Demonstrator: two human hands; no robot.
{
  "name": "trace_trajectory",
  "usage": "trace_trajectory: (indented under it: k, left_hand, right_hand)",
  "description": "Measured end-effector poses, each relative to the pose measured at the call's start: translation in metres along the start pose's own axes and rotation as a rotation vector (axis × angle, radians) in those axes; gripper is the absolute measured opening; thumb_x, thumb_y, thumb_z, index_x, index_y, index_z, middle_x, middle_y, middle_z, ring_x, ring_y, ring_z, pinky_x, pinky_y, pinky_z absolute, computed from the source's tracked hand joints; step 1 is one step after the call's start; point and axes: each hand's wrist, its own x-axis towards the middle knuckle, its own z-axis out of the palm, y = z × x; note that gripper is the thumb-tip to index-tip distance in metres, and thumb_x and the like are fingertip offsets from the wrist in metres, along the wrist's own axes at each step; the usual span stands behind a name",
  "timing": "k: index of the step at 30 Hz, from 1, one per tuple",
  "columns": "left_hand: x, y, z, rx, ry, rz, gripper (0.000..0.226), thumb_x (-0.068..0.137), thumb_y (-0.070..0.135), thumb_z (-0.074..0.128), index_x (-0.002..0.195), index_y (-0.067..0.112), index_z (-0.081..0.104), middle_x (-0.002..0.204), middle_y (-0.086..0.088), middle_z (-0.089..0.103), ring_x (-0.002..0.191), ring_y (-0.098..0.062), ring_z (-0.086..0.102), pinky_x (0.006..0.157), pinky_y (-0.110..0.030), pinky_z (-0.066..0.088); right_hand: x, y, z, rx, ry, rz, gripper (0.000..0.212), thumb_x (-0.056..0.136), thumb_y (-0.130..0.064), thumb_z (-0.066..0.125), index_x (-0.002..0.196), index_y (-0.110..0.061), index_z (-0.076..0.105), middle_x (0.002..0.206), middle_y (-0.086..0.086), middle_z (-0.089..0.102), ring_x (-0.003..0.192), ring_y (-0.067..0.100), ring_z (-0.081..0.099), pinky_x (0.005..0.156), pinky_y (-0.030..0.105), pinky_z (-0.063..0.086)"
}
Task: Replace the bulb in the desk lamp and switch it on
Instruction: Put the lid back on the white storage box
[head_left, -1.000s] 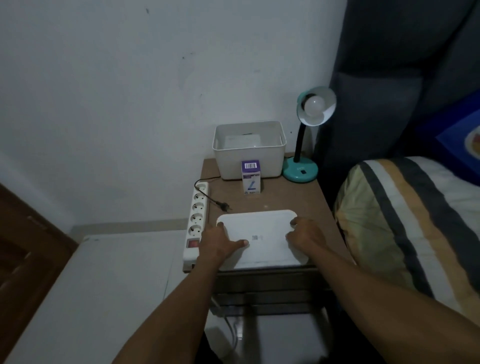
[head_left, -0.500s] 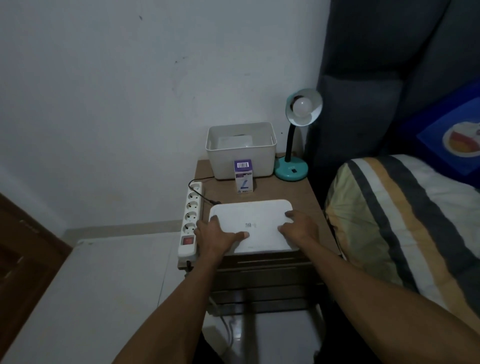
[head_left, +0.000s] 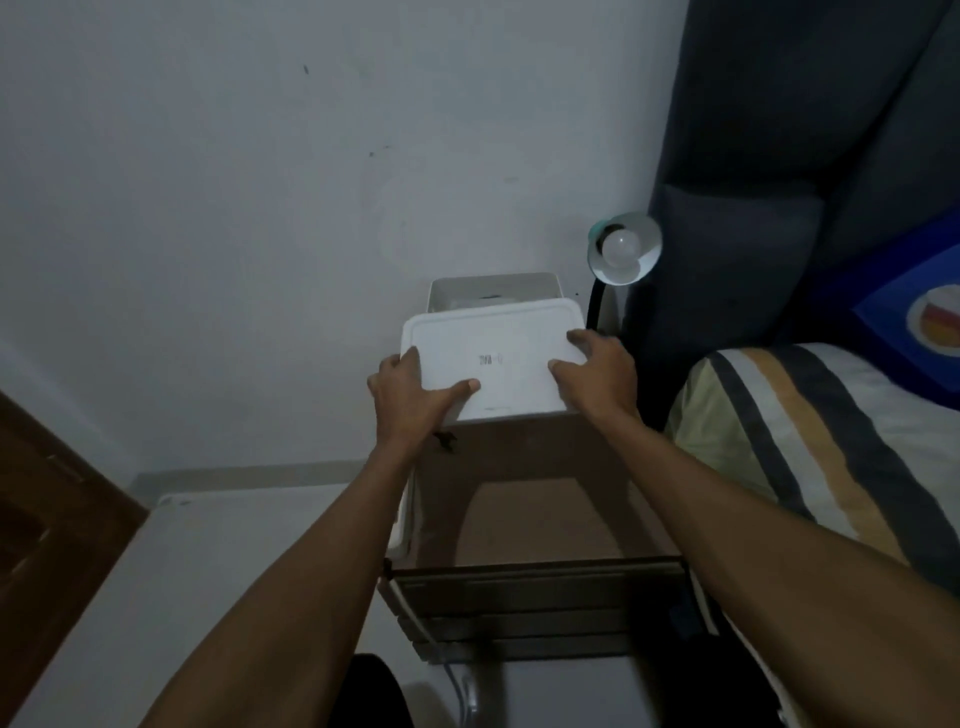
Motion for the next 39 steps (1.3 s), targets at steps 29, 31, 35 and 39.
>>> trace_trajectory:
  k: [29, 31, 35, 39]
  left_hand:
    - [0.211, -0.009, 0.088, 0.021, -0.045, 0.007, 0.07, 0.073, 0.068, 0.084, 0.102, 0.01, 0.057, 0.12, -0.018, 0.064, 0.119, -0.037, 0.054, 0.095, -0.045, 0.049]
    - [0.213, -0.009, 0.089, 0.022, -0.041, 0.009, 0.069, 0.073, 0.067, 0.084, 0.1, 0.009, 0.057, 0.117, -0.018, 0.064, 0.119, -0.037, 0.053, 0.096, -0.045, 0.048]
    - [0.216, -0.011, 0.093, 0.02, -0.037, 0.004, 0.074, 0.072, 0.067, 0.085, 0.104, 0.004, 0.062, 0.118, -0.018, 0.064, 0.12, -0.037, 0.051, 0.09, -0.041, 0.044]
    - [0.217, -0.008, 0.093, 0.017, -0.029, 0.027, 0.074, 0.073, 0.063, 0.086, 0.108, 0.002, 0.064, 0.123, -0.018, 0.063, 0.124, -0.038, 0.051, 0.088, -0.035, 0.038]
  right_hand:
    - [0.2, 0.008, 0.088, -0.238, -0.081, -0.005, 0.058, 0.094, -0.043, 0.066, 0.141, -0.011, 0.056, 0.138, 0.012, 0.062, 0.126, 0.033, 0.055, 0.102, 0.041, 0.049]
    - [0.201, 0.007, 0.088, -0.244, -0.072, -0.007, 0.058, 0.094, -0.043, 0.066, 0.141, -0.01, 0.057, 0.138, 0.012, 0.062, 0.126, 0.032, 0.056, 0.102, 0.04, 0.049]
    - [0.203, 0.007, 0.088, -0.242, -0.058, -0.005, 0.056, 0.095, -0.039, 0.066, 0.141, -0.01, 0.056, 0.141, 0.01, 0.06, 0.127, 0.029, 0.057, 0.101, 0.036, 0.048]
    - [0.204, 0.005, 0.085, -0.227, -0.052, 0.01, 0.055, 0.096, -0.036, 0.066, 0.142, -0.009, 0.055, 0.143, 0.011, 0.058, 0.128, 0.029, 0.056, 0.103, 0.035, 0.046]
